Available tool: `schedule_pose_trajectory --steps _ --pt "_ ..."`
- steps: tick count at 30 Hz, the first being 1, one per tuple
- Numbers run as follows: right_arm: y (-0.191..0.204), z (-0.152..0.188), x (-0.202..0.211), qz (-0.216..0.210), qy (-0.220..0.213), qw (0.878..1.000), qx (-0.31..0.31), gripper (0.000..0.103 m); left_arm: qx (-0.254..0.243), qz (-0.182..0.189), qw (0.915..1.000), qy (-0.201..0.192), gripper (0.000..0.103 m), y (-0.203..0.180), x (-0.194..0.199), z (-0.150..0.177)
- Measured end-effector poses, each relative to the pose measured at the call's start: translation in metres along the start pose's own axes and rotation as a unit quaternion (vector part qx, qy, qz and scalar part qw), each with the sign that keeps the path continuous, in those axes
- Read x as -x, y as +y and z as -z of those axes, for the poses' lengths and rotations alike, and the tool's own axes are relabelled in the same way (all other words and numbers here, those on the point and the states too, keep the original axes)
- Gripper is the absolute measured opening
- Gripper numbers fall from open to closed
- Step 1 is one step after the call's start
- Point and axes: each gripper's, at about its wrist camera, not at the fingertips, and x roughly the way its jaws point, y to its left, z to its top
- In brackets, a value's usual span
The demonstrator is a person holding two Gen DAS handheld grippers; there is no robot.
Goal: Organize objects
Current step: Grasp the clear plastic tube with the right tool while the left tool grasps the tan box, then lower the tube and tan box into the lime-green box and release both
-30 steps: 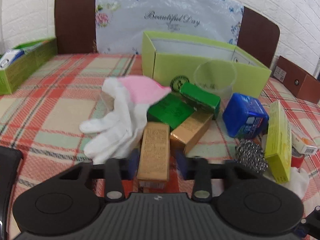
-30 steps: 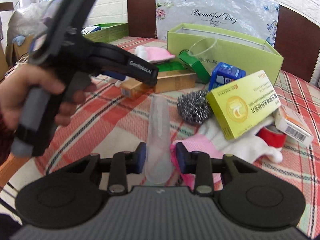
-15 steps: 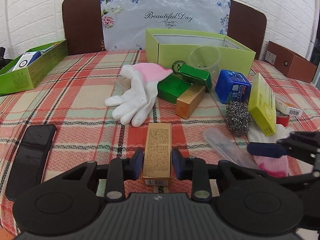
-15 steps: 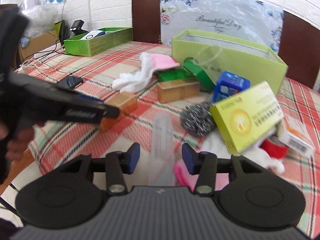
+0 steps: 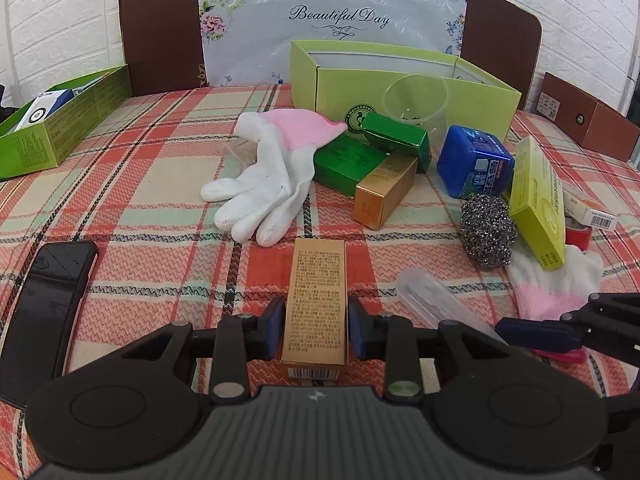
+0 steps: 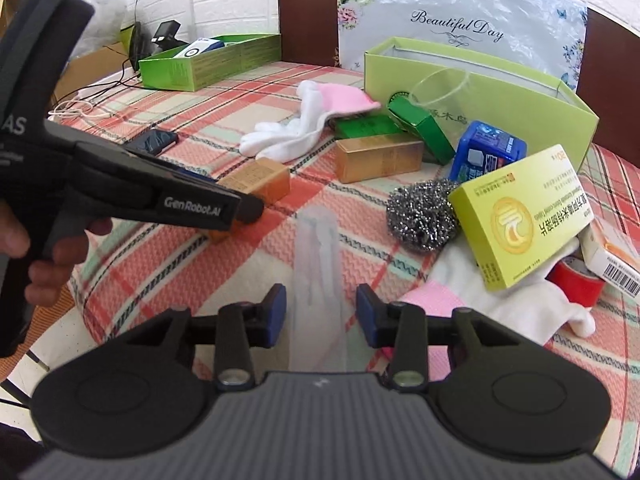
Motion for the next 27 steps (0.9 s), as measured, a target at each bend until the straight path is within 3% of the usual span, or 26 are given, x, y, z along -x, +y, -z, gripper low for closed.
schedule_pose_trajectory --steps 3,6,11,19,27 --pt "0.002 -0.001 -0.002 0.001 0.0 1.0 0.001 0.038 -0.005 0.0 1.0 0.0 0.034 -0.002 -0.002 -0.001" --pt "0.004 -0.001 -0.003 0.002 -0.003 1.0 0.004 0.027 -0.005 -0.001 1.0 0.0 0.034 -0.002 -0.002 -0.001" --pt "-0.001 -0.002 0.004 -0.008 -0.014 1.0 -0.015 0.027 0.003 0.002 1.0 -0.006 0.032 0.0 0.007 -0.004" --pt "-0.022 -0.023 0.038 -0.044 -0.066 0.995 -0.053 0.027 0.008 0.037 0.996 -0.081 0.032 -0.006 0.049 -0.045" --pt "-0.065 -0.069 0.065 -0.001 -0.143 0.988 -0.059 0.027 -0.009 0.082 0.9846 -0.154 0.032 -0.032 0.063 -0.113"
